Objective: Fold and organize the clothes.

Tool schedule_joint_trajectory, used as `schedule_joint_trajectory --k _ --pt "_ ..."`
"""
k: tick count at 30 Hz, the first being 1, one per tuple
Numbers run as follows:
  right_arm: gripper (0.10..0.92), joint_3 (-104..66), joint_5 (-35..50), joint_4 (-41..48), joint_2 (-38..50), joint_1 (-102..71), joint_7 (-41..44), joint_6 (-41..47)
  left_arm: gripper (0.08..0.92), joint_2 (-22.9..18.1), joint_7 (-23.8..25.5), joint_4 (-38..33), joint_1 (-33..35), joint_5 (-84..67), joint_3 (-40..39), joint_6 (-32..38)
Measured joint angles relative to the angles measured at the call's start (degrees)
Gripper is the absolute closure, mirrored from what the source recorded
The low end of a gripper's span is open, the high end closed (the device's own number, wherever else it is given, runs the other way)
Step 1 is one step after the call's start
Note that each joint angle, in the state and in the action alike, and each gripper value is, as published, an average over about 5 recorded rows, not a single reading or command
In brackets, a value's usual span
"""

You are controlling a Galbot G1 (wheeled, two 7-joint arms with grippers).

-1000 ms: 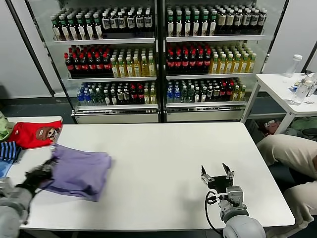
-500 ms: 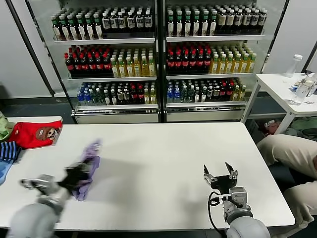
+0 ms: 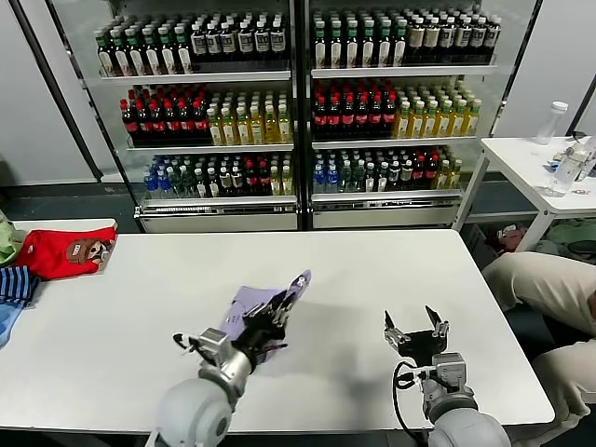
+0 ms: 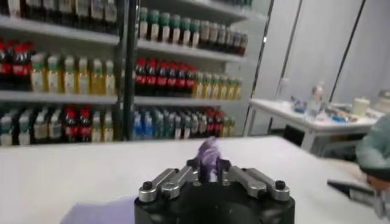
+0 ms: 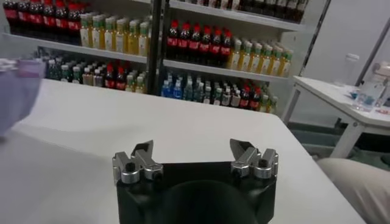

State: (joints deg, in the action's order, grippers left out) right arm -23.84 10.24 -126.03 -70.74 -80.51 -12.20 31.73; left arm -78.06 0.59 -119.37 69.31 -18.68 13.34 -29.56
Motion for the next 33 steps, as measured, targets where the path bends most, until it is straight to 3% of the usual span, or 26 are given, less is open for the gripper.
schedule_joint_trajectory --k 6,17,29,33 --pt "0.203 -0.6 0.7 0.7 0.5 1.4 0.1 0.2 0.533 1.3 -0.2 0.0 -1.8 0.7 0.9 4.3" --pt "0.203 5.4 7.1 5.8 -2.6 7.9 -1.9 1.0 0.215 7.8 4.8 4.0 1.5 8.0 13.4 18.1" --pt "0.204 14.6 18.0 12.5 -6.4 11.2 -8.8 1.3 0.177 8.1 6.0 8.3 4.1 11.0 17.7 25.2" --pt "0.266 15.9 20.9 14.0 -7.0 11.7 -10.8 1.3 0.177 7.9 5.6 9.0 4.2 10.9 18.4 26.2"
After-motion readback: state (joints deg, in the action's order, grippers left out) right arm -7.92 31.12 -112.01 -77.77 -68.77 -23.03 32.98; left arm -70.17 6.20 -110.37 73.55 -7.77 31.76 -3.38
